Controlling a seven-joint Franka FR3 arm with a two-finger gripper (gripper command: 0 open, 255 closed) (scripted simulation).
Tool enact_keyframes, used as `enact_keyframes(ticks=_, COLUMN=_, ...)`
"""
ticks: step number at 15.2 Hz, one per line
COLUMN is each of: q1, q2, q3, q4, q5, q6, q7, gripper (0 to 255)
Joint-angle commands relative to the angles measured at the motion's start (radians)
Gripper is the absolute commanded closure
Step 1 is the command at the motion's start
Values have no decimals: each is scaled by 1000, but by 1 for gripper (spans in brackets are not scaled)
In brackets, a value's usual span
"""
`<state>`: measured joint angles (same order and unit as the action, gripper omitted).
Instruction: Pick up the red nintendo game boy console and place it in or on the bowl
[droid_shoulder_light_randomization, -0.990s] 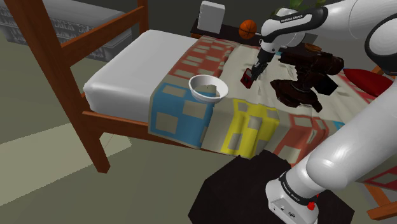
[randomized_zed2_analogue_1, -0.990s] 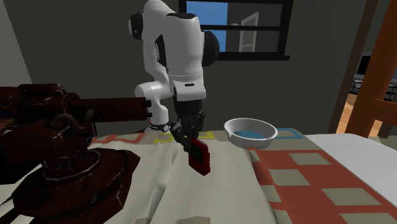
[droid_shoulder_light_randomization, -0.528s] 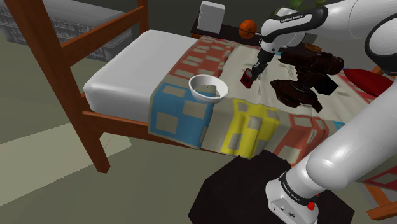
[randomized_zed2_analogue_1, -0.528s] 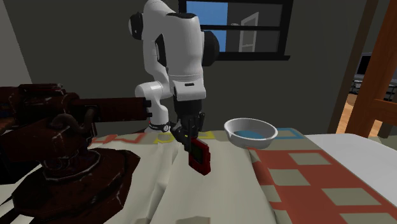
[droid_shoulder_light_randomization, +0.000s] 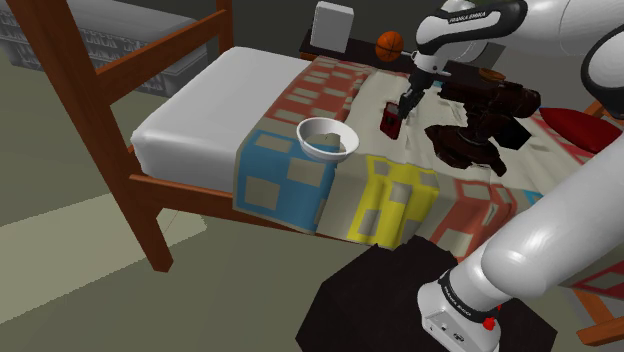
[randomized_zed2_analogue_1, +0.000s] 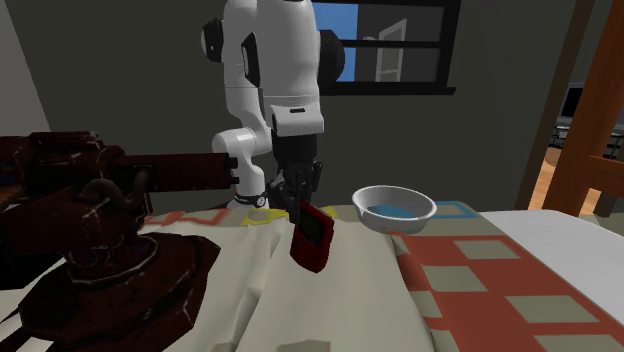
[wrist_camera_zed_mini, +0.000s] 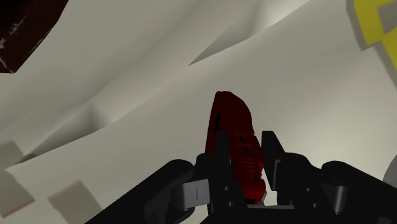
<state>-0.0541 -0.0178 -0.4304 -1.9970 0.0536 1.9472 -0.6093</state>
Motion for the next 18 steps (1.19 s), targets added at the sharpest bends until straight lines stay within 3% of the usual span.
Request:
enact_keyframes(ticks=1, q1=1, q2=-8, q3=1, q4=19, q5=-4, q6=-26, q7=4, gripper=255)
enact_keyframes(ticks=18, q1=2, q2=-26, q3=3, q4=229, q5=-14, q6=-252, q7=21, gripper=255)
